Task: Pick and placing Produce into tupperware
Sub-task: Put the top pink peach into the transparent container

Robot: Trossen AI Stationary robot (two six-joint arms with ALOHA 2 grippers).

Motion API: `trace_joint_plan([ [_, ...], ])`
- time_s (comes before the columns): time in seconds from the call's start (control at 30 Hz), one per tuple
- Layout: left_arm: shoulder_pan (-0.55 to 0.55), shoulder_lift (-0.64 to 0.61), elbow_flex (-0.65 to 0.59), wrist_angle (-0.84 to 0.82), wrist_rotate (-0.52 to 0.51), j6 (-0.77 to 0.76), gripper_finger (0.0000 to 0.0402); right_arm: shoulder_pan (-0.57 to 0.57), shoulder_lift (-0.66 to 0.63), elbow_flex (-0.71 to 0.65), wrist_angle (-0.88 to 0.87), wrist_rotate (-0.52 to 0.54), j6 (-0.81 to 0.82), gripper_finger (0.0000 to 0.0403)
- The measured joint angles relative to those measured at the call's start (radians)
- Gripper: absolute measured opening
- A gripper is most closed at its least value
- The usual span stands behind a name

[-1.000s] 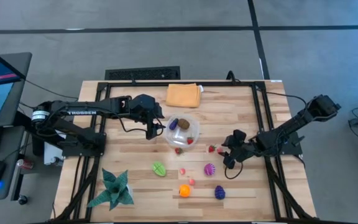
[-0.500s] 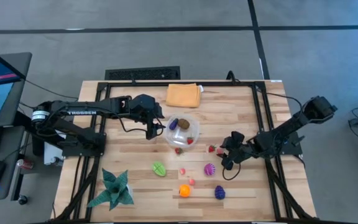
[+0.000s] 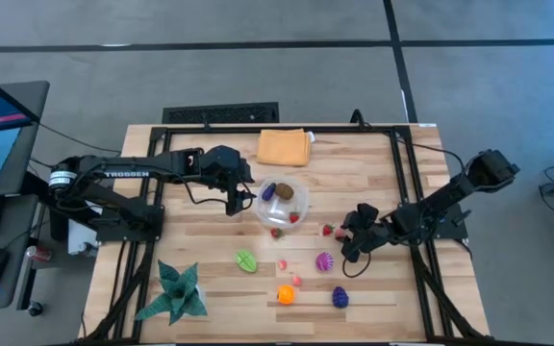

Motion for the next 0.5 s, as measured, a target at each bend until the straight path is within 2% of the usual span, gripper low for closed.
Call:
trace_joint_plan([
  [0.33,0.0,0.0,0.0,0.0,0.0,0.001,0.0212,0.0,0.001,0.0,0.005,-0.008,0.004,0.0167],
  [0.5,0.0,0.0,0.0,0.0,0.0,0.001,0.0212,0.0,0.001,0.0,0.017,-0.015,0.003,0.0145],
])
